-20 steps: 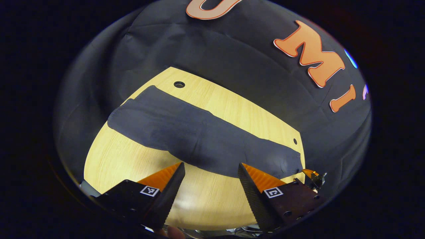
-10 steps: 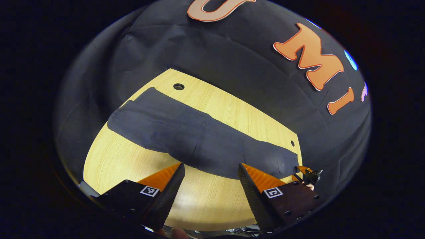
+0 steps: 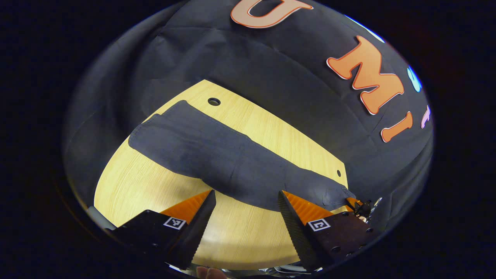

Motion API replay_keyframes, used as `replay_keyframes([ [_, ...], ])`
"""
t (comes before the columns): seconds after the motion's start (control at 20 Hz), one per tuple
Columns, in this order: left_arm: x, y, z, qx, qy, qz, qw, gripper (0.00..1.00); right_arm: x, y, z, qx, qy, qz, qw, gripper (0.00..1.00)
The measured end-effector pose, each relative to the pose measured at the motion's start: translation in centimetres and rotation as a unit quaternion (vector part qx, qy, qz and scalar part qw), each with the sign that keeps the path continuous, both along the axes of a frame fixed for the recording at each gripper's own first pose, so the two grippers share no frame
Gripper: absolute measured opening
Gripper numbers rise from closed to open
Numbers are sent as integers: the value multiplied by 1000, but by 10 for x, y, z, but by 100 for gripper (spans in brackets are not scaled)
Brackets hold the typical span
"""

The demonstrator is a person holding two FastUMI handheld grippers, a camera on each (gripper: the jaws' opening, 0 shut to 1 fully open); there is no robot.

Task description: Grasp the waist and the cuffs of the jeans and fold them to make the two legs overlap; first hold the waist and fold one-third of the jeans toward the cuffs, then hold the cuffs and fold the remaining one-third in the same direction to finish folding.

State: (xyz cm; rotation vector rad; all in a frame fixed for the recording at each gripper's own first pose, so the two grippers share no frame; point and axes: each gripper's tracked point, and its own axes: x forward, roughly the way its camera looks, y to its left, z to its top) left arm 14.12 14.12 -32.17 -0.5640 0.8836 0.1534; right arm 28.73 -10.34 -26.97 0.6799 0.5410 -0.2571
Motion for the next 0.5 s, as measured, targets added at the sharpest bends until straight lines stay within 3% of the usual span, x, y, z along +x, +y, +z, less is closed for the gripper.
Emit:
replay_keyframes([
  [0.3, -9, 30, 8, -40, -33, 1, 999, 98, -3, 88, 101, -105, -64, 78, 989, 16],
  [0.5, -15, 61, 21, -64, -52, 11, 997, 98, -16, 162, 152, -163, -102, 148, 970, 15],
])
